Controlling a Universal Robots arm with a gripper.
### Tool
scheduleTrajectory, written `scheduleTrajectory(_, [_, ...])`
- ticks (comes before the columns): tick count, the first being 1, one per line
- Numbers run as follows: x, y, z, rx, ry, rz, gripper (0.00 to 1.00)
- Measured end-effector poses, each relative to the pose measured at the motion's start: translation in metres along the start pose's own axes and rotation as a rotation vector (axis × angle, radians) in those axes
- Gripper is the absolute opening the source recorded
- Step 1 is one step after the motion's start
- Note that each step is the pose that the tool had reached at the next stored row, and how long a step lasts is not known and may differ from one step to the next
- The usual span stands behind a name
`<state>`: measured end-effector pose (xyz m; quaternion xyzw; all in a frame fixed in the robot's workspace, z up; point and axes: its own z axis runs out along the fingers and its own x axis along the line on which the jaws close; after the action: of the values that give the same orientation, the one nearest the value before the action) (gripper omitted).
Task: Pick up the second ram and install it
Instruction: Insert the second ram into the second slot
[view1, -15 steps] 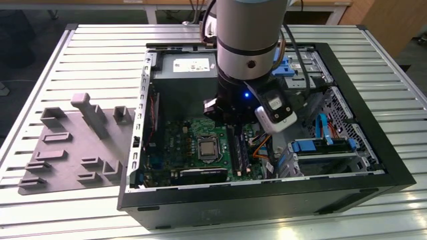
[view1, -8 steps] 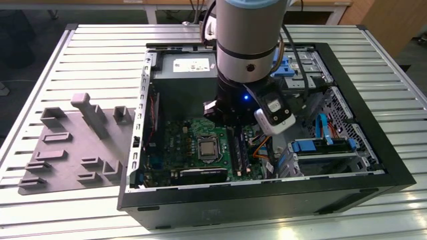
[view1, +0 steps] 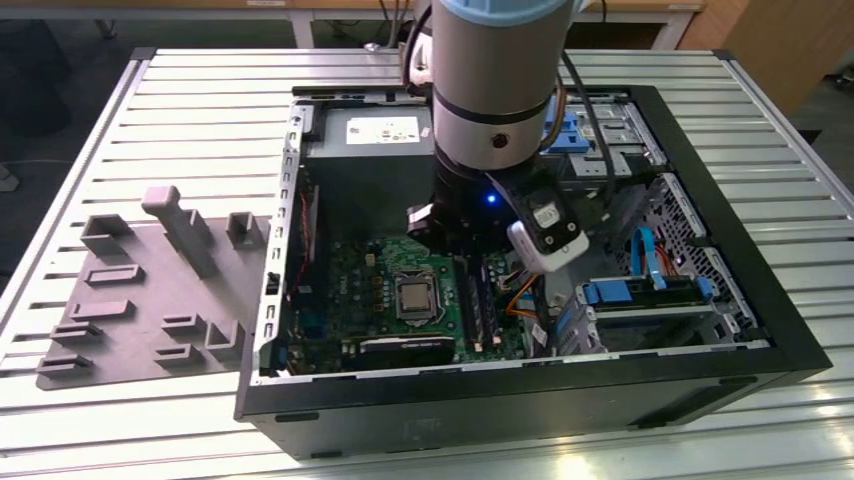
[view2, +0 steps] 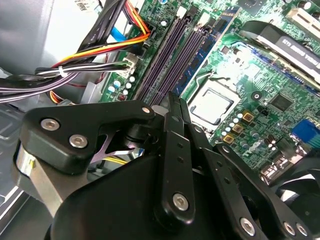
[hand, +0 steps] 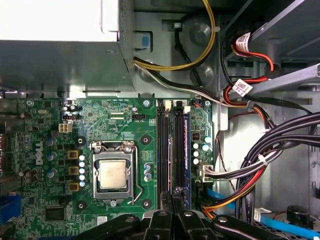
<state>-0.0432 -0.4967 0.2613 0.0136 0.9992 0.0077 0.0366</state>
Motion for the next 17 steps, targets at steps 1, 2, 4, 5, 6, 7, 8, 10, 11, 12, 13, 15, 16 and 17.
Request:
scheduleTrajectory(1, [0.0000,0.0000,0.0007,-0.0001,0.0000,0.000,0.12])
scheduleTrajectory(2, [0.0001,0.0001,0.0011,0.0001,0.0000,0.000,0.12])
scheduleTrajectory(4, [0.0001,0.0001,0.0020,0.0000,0.0000,0.000,0.12])
scheduleTrajectory(5, [0.0002,0.0001,0.0025,0.0000,0.0000,0.000,0.12])
scheduleTrajectory(6, [0.0002,0.0001,0.0032,0.0000,0.0000,0.000,0.12])
scheduleTrajectory(7, [0.0003,0.0001,0.0038,-0.0001,0.0000,0.000,0.12])
scheduleTrajectory(8, [0.0003,0.0001,0.0044,0.0000,0.0000,0.000,0.12])
scheduleTrajectory(10, [0.0004,0.0001,0.0056,-0.0001,0.0000,0.000,0.12])
scheduleTrajectory(11, [0.0005,0.0001,0.0062,-0.0001,0.0000,0.000,0.12])
scheduleTrajectory(12, [0.0005,0.0001,0.0067,0.0000,0.0000,0.000,0.12])
scheduleTrajectory(13, [0.0005,0.0001,0.0073,-0.0001,0.0000,0.000,0.12])
scheduleTrajectory(15, [0.0006,0.0001,0.0084,0.0000,0.0000,0.000,0.12])
scheduleTrajectory(16, [0.0007,0.0001,0.0089,0.0000,0.0000,0.000,0.12])
scheduleTrajectory(17, [0.0007,0.0001,0.0094,0.0000,0.0000,0.000,0.12])
